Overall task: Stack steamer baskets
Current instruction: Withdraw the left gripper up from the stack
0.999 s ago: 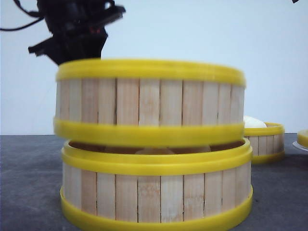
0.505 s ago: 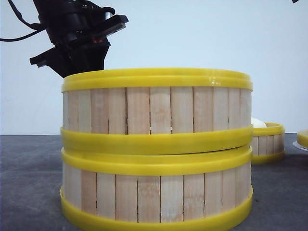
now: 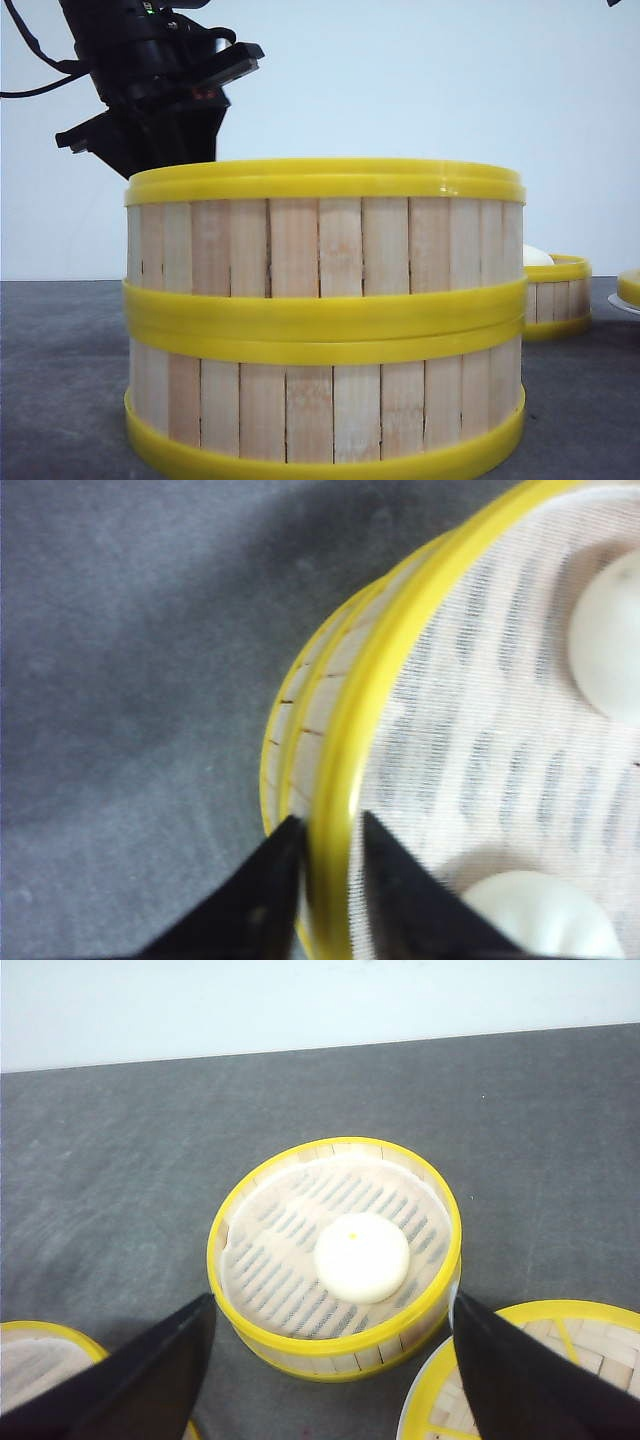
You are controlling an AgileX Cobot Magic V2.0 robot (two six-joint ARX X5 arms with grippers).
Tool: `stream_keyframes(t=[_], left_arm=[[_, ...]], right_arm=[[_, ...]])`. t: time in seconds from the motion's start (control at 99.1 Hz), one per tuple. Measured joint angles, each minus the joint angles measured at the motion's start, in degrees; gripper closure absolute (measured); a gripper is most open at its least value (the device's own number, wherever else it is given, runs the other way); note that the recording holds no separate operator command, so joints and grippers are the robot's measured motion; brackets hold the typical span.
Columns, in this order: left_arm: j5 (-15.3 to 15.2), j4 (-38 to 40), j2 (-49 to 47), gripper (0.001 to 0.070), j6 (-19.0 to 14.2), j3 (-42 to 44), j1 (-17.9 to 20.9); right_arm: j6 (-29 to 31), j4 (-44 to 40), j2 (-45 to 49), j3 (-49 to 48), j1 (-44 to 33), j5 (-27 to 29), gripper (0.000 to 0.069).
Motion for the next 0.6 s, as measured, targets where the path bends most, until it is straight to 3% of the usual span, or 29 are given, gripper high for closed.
stream_keyframes(t=[0.071,0.151,0.414,0.595], left_arm=[[0.0,0.02,0.0,0.0478,0.02,-0.09,0.0],[0.0,0.02,0.0,0.0444,0.02,-0.09,0.0],[0.0,2.49,-1.16,0.043,-0.09,-0.37,0.0],[-0.24,8.92,-11.82,0.043,-0.5,-0.61,0.48]], right_arm=[[0.0,0.0,0.0,0.0,0.0,0.0,0.0235],[0.0,0.0,0.0,0.0,0.0,0.0,0.0235],[0.0,0.0,0.0,0.0,0.0,0.0,0.0235],[0.39,0.94,1.88,0.0,0.0,0.0,0.0235]])
